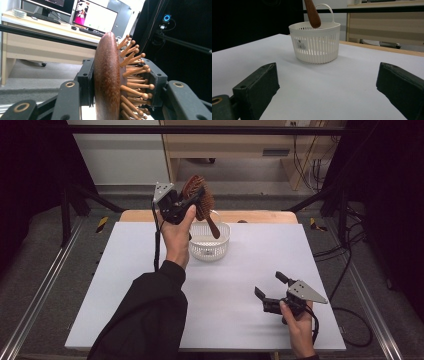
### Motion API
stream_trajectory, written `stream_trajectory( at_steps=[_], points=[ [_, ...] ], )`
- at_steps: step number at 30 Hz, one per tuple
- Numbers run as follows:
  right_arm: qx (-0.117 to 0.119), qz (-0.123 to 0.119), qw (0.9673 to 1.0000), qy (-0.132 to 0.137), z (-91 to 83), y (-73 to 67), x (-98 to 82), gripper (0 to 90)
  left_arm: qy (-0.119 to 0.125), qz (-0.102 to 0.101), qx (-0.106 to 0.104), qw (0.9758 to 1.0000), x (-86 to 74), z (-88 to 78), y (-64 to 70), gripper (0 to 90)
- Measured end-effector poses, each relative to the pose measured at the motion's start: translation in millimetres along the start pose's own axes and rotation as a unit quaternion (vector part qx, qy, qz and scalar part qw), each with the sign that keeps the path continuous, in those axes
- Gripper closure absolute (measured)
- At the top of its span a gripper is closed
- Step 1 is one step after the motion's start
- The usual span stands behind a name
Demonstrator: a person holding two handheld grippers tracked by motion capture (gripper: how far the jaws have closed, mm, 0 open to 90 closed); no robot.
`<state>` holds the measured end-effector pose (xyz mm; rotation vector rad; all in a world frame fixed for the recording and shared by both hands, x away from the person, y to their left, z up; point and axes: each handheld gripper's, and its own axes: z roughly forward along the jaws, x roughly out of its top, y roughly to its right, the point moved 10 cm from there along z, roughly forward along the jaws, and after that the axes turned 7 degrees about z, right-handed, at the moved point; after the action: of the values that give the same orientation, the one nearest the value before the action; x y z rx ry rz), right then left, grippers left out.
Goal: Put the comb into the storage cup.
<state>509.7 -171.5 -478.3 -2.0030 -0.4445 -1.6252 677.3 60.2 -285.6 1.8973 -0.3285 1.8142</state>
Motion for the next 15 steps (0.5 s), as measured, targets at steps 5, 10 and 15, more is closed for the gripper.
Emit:
stream_trajectory(
  at_steps=[5,10,15],
  points=[
    [0.001,0.0,1.0,0.0,0.6,0.2,-0.3,4.7,-0.004,-0.003,0.004,1.0,-7.2,4.7,-4.3,50.6],
    [0.002,0.0,1.0,-0.001,0.8,0.0,-0.5,4.7,-0.008,-0.008,0.01,0.9999,-14.2,9.1,-6.2,50.6],
    [0.003,0.0,1.0,0.0,0.6,-0.3,-0.5,4.7,-0.012,-0.013,0.013,0.9998,-22.9,14.5,-6.1,50.6]
  ],
)
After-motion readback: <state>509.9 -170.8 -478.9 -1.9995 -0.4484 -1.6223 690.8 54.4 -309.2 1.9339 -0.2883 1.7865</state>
